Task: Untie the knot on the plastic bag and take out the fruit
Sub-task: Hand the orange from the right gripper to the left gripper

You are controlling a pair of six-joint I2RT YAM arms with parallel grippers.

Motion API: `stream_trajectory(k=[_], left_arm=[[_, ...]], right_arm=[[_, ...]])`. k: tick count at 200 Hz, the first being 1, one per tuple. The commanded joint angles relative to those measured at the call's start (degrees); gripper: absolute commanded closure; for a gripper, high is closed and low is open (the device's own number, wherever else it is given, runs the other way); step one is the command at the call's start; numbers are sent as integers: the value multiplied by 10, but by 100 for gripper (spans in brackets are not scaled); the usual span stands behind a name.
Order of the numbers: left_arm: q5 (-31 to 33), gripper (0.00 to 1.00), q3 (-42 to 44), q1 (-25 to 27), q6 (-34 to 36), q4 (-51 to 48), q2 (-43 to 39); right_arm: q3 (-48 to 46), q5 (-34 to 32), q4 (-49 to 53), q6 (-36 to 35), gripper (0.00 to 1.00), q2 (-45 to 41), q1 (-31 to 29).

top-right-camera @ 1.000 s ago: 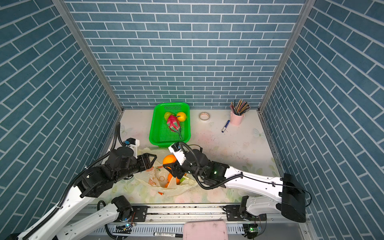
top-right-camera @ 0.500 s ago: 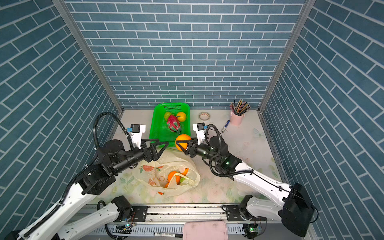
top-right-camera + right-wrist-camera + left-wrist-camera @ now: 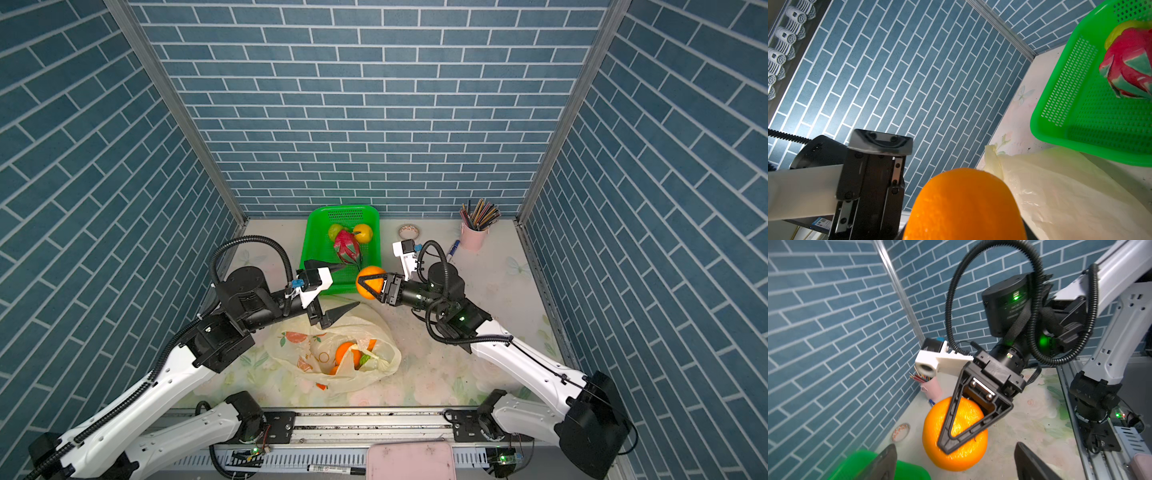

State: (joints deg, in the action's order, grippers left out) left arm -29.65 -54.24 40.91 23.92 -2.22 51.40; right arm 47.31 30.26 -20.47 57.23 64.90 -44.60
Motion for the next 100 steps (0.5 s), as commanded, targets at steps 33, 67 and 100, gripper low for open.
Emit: stream_trajectory(k=[33, 67, 100], left_arm=[[-88, 11, -33, 0, 172, 0, 61], [-78, 11, -48, 1, 212, -9, 92], [-77, 12, -60, 3, 231, -6, 121]], right_arm=[[11, 27, 3, 24, 53, -32, 1], [14, 37, 3, 23, 54, -34, 1], [16, 51, -4, 24, 54, -32, 1]])
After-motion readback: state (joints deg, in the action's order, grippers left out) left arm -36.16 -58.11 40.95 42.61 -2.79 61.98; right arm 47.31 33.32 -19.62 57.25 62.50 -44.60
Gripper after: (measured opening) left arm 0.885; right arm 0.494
